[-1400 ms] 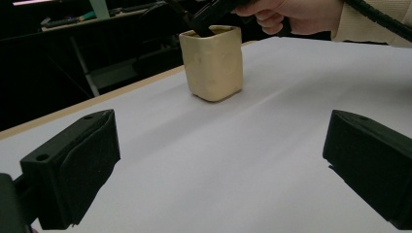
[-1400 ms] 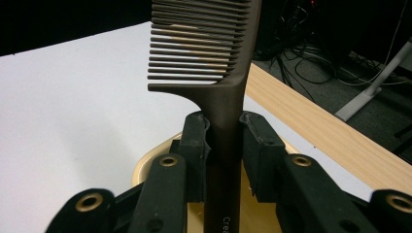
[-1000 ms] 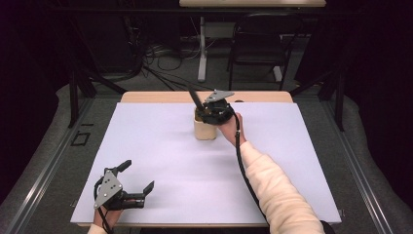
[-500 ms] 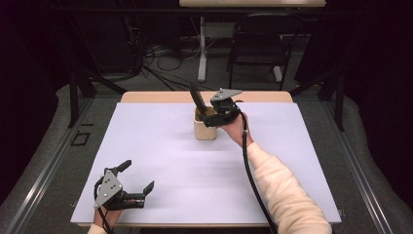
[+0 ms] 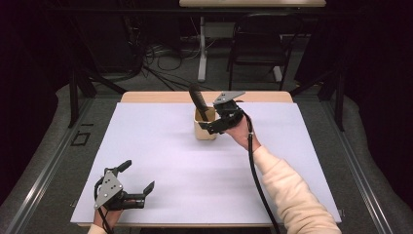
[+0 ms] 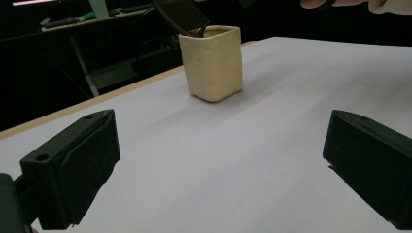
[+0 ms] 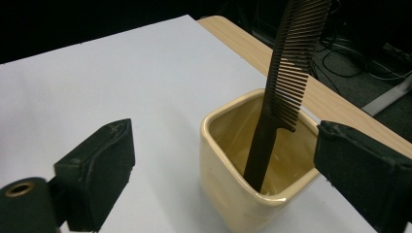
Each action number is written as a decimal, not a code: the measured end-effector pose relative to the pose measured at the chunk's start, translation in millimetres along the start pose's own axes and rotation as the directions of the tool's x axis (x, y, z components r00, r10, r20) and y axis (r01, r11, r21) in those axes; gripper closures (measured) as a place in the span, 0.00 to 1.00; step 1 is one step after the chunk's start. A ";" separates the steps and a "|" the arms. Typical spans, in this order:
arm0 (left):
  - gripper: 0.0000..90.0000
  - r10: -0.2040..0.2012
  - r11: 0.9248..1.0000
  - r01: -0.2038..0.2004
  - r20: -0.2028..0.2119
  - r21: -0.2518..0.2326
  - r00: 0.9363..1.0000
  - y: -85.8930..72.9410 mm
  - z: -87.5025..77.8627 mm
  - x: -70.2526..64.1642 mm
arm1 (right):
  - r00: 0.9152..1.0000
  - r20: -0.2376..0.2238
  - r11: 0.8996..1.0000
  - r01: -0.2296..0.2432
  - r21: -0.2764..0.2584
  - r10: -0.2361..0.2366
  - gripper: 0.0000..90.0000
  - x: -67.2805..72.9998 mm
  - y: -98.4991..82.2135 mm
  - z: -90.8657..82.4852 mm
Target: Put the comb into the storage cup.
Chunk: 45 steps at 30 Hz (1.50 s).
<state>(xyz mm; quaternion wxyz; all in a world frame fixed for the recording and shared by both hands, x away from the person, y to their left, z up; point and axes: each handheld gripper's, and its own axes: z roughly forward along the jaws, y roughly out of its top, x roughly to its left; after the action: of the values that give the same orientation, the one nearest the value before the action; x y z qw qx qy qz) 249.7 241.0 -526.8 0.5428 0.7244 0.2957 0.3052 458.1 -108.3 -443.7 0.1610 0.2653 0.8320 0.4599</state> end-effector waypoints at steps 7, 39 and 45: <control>0.00 0.006 1.000 -0.006 -0.001 0.004 1.000 0.3 0.3 -0.2 | 1.000 -0.026 1.000 -0.007 0.015 0.008 0.00 2.0 -3.7 -12.3; 0.00 0.011 1.000 -0.011 0.000 0.007 1.000 0.7 1.1 -1.5 | 1.000 -0.025 0.997 0.002 0.078 0.000 0.00 10.2 -51.6 -68.4; 0.00 0.009 1.000 -0.009 0.000 0.007 1.000 0.5 1.6 -1.2 | 1.000 -0.015 0.997 -0.013 0.075 0.014 0.00 10.6 -61.5 -78.1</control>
<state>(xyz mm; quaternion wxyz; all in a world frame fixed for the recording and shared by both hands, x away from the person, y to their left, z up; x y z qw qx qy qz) 250.2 239.0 -526.9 0.5387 0.7277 0.2936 0.3067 391.6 -181.9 -455.2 0.1413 0.2733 0.8480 0.4316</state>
